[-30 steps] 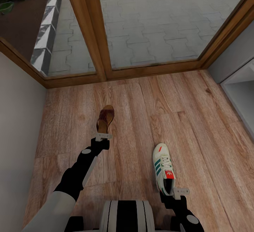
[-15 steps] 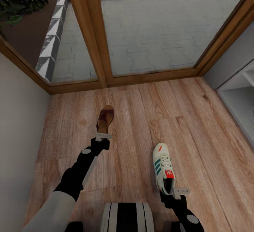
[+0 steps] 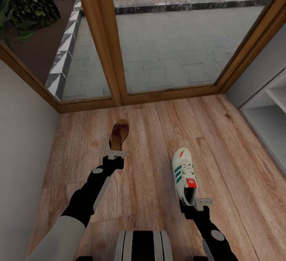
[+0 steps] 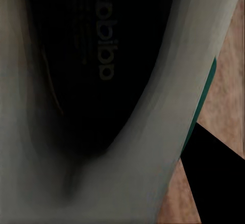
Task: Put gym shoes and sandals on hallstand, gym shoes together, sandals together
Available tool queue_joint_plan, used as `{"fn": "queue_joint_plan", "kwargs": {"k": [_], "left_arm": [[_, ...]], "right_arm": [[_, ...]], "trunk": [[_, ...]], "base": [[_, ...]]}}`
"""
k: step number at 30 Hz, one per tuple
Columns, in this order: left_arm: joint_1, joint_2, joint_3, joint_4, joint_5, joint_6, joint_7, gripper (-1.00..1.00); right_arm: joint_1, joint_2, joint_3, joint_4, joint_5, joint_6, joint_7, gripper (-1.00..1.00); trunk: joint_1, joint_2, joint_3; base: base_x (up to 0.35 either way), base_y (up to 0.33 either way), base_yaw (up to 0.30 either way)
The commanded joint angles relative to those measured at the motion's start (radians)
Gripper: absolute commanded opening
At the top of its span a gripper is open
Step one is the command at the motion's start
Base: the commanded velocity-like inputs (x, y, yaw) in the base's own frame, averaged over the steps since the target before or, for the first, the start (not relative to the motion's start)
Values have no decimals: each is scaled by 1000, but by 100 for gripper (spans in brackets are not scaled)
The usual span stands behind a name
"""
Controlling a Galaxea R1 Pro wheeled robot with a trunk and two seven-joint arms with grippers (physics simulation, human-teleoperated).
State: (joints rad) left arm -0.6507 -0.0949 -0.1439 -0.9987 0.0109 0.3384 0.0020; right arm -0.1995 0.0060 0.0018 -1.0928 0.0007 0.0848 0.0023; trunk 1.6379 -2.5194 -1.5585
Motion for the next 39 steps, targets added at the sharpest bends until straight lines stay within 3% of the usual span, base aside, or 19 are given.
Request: {"fn": "queue_joint_plan", "kwargs": {"k": [1, 3, 4, 7, 16, 39], "left_arm": [[1, -2, 0, -1, -2, 6, 0, -100], [3, -4, 0, -1, -2, 7, 0, -100], [6, -4, 1, -1, 39, 6, 0, -100], [8, -3, 2, 0, 101, 5, 1, -100], [15, -2, 2, 3, 116, 5, 1, -100], [17, -2, 3, 6, 118, 7, 1, -100]], "right_arm": [[0, 0, 0, -19, 0, 19, -1, -100], [0, 0, 0, -56, 0, 90, -1, -100], [0, 0, 0, -119, -1, 258, -1, -100], [0, 0, 0, -147, -1, 338, -1, -100], [0, 0, 0, -152, -1, 358, -1, -100], [2, 0, 0, -150, -1, 359, -1, -100]], "trunk": [[-1, 0, 3], [-1, 1, 11], [-2, 1, 15], [-3, 1, 27], [-7, 4, 62], [-18, 9, 173]], "base": [[0, 0, 0], [0, 0, 0], [0, 0, 0], [0, 0, 0], [0, 0, -35], [0, 0, -240]]}}
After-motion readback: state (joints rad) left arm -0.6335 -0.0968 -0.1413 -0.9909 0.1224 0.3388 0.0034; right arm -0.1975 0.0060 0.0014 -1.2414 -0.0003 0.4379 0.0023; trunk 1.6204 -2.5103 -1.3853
